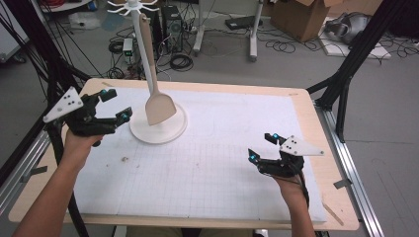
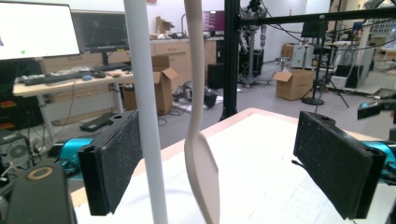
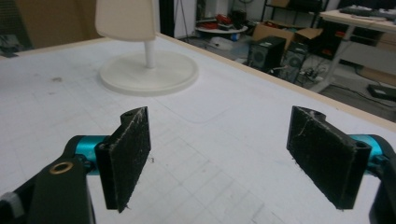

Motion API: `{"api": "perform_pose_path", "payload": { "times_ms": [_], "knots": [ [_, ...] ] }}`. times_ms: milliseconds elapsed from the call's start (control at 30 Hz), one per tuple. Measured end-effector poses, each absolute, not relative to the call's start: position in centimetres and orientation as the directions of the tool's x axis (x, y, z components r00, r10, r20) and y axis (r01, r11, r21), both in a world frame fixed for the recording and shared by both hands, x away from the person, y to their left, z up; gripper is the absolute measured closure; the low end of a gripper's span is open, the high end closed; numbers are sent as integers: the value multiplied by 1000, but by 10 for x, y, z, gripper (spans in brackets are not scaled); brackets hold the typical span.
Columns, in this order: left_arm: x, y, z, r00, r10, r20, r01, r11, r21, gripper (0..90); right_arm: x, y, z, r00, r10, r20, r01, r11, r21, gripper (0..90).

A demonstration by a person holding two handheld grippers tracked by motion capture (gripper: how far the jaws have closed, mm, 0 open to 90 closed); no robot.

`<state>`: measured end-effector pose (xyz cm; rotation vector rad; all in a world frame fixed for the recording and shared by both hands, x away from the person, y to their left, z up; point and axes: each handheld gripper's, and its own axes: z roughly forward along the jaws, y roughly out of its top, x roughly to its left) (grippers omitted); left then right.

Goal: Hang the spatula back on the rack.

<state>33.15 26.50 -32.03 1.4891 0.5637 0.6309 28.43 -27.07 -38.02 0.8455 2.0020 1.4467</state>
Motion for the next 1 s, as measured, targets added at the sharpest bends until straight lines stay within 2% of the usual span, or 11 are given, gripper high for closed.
{"api": "perform_pose_path", "payload": {
  "times_ms": [200,467,700,1000],
  "knots": [
    [315,276,-357,695,719,-17,2,22,1000,141,282,-278,-389,-641,766,-51,200,231,952,199],
    [300,279,-395,660,749,-48,43,26,999,144,276,-286,-397,-610,791,-47,204,214,955,198],
    [295,275,-415,660,748,-68,87,14,996,146,270,-293,-408,-580,814,-29,224,194,955,197],
    [290,270,-424,661,747,-70,98,7,995,146,266,-295,-411,-571,820,-19,228,180,957,196]
  ]
}}
